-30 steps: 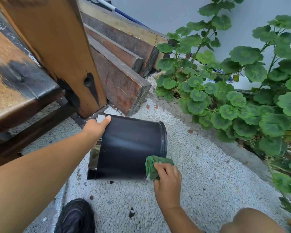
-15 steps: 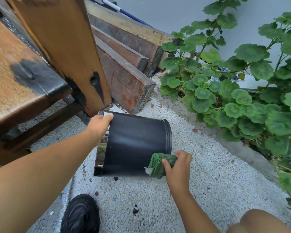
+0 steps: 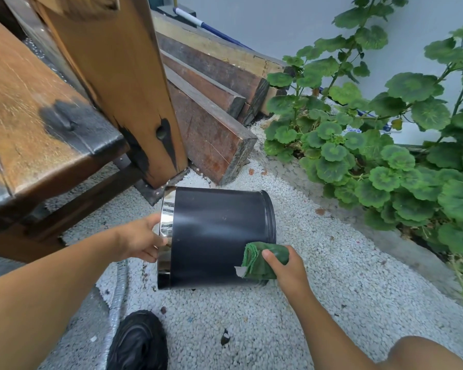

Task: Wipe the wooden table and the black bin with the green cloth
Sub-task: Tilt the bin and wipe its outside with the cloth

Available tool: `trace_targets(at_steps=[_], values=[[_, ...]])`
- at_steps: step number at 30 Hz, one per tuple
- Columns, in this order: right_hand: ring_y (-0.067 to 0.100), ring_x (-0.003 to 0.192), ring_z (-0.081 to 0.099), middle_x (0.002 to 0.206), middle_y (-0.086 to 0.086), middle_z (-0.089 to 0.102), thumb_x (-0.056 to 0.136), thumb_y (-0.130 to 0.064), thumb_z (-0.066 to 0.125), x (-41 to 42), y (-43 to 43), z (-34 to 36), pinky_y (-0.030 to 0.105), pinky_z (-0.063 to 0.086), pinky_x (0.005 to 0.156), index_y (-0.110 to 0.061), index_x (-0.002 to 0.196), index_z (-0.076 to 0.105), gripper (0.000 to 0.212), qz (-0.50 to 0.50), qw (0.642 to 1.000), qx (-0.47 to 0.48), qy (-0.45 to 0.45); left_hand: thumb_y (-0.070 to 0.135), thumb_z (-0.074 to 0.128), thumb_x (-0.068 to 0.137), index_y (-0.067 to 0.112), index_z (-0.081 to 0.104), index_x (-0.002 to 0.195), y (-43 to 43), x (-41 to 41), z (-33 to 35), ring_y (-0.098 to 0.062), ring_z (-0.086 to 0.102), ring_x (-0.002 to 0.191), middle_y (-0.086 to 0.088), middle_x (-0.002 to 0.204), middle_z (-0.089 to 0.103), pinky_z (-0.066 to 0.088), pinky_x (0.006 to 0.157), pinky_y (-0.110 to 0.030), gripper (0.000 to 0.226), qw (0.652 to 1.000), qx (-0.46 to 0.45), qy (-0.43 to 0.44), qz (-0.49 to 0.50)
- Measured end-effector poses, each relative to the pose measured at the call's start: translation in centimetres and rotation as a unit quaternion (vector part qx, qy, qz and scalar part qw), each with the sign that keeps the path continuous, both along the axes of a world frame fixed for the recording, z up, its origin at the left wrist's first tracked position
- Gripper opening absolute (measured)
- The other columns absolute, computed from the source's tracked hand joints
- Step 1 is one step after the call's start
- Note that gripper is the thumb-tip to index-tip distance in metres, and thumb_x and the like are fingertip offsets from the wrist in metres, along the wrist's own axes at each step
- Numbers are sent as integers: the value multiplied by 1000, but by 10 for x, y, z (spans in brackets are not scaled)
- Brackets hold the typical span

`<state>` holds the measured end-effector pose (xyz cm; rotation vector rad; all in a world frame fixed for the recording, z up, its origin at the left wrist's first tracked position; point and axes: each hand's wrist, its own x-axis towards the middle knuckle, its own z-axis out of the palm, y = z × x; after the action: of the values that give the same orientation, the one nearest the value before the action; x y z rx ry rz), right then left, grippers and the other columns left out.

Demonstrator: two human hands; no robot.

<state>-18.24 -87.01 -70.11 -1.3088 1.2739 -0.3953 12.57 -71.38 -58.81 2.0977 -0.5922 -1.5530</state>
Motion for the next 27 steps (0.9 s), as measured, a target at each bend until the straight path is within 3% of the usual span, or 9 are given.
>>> trace_targets(at_steps=[3, 7, 12, 15, 18, 20, 23, 25, 27], values=[[19, 91, 70, 98, 0, 72, 86, -43, 74, 9, -18, 13, 37, 59, 82, -23, 100, 64, 27, -5, 999, -16, 43, -2, 54, 97, 26, 58, 115, -13, -10, 5, -29, 66, 79, -16, 93, 72, 60, 70, -39, 34, 993, -77, -29, 85], [29, 85, 72, 92, 6, 73, 73, -62, 74, 20, -59, 29, 48, 61, 82, -17, 95, 66, 50, -6, 990, 35, 135, 7, 61, 94, 6, 62, 115, -35, -12, 14, -19, 51, 71, -13, 86, 57, 43, 62, -29, 21, 965, -164, 4, 204], [37, 91, 69, 97, 20, 67, 93, -46, 64, 27, -92, 43, 51, 58, 88, -1, 99, 58, 45, 28, 975, 60, 214, 48, 67, 87, 8, 64, 108, -50, -29, 26, -32, 57, 88, -18, 107, 58, 45, 86, -41, 45, 951, -152, 169, 210], [39, 89, 70, 98, 22, 68, 94, -44, 63, 31, -97, 38, 55, 60, 83, 1, 103, 59, 46, 20, 972, 89, 217, 62, 60, 84, 22, 46, 143, -64, -40, 18, -22, 49, 125, -3, 140, 49, 30, 110, -43, 73, 970, -136, 128, 157], [37, 86, 71, 98, 20, 70, 89, -54, 66, 33, -96, 27, 56, 61, 78, 0, 104, 62, 56, 0, 970, 123, 210, 49, 67, 87, 32, 14, 158, -76, -40, 6, -18, 32, 142, 4, 157, 31, 13, 119, -42, 90, 978, -141, 91, 121], [38, 93, 69, 109, 20, 67, 87, -57, 67, 32, -92, 26, 54, 61, 79, -1, 117, 56, 65, -14, 970, 121, 209, 49, 69, 86, 30, 28, 154, -76, -32, -9, -21, 40, 139, 7, 151, 42, 22, 120, -44, 82, 983, -136, 64, 105], [35, 117, 56, 135, 14, 47, 92, -48, 66, 29, -83, 32, 41, 52, 87, -13, 136, 42, 61, 42, 961, -67, 264, 59, 73, 70, 23, 54, 135, -72, -26, -10, -22, 60, 119, 1, 129, 65, 39, 110, -48, 77, 985, -140, 26, 99], [25, 117, 55, 129, 5, 51, 97, -28, 63, 28, -76, 40, 36, 48, 91, -18, 124, 55, 30, 99, 942, -235, 220, 66, 77, 60, 21, 54, 134, -72, -18, -17, -22, 61, 119, 0, 128, 66, 39, 111, -47, 90, 987, -128, 19, 100], [20, 101, 62, 109, -3, 65, 101, -20, 55, 28, -69, 45, 34, 51, 84, -21, 107, 67, 13, 159, 931, -284, 166, 65, 77, 61, 21, 55, 134, -71, -14, -20, -22, 60, 120, 1, 129, 66, 37, 112, -46, 88, 987, -127, 15, 94]])
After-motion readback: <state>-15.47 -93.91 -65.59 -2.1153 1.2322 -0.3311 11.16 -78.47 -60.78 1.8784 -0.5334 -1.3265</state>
